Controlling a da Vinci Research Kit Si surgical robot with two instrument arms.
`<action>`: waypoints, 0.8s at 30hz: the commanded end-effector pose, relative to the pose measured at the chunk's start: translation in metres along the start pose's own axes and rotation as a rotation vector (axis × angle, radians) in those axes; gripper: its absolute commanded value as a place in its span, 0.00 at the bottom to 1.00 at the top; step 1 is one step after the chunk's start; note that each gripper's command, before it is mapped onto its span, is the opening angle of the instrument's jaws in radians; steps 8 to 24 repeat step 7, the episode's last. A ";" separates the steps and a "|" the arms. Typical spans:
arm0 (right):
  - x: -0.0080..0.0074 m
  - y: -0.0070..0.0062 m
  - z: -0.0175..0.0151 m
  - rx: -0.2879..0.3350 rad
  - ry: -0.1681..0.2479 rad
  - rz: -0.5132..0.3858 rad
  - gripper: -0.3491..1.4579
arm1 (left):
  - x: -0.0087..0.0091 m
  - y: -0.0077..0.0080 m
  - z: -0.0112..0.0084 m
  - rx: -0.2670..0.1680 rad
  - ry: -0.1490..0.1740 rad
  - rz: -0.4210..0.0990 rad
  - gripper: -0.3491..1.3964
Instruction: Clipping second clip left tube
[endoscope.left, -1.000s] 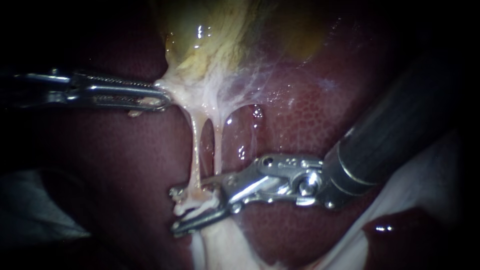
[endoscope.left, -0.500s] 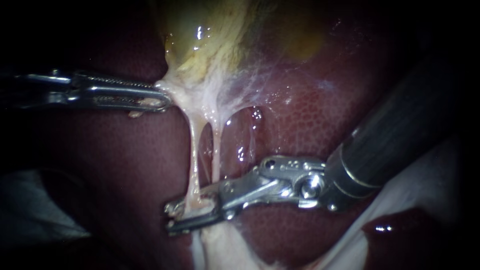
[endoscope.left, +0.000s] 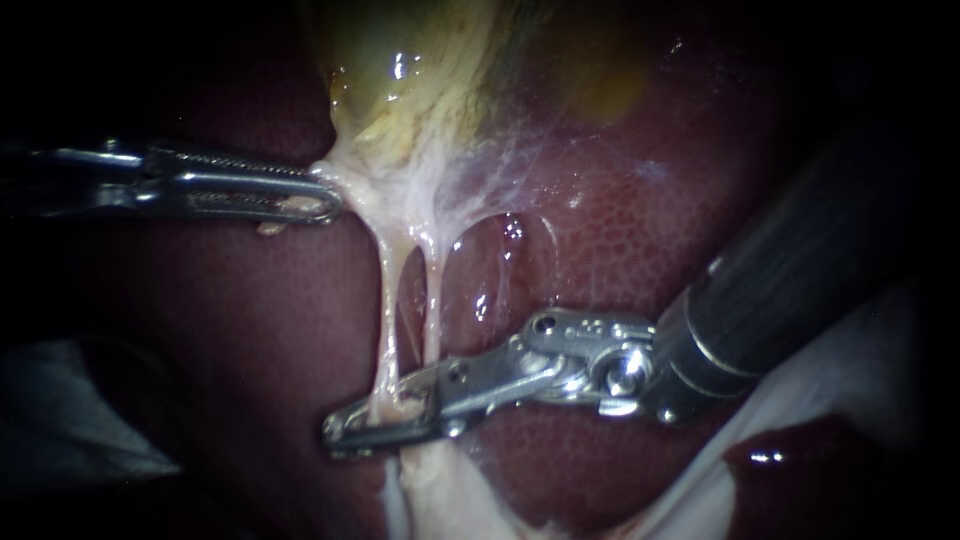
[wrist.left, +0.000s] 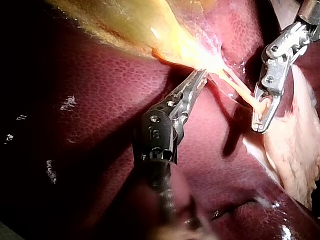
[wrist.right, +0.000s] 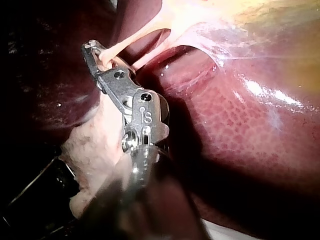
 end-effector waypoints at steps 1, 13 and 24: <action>0.0000 0.0000 0.0000 0.001 0.000 -0.001 0.00 | 0.0000 0.0000 0.0000 0.000 0.000 0.000 0.00; 0.0000 0.0001 -0.0001 0.002 0.000 0.005 0.00 | 0.0000 0.0000 0.0000 0.000 0.000 0.000 0.00; 0.0000 0.0001 -0.0001 0.002 0.000 0.005 0.00 | 0.0000 0.0000 0.0000 0.000 0.000 0.000 0.00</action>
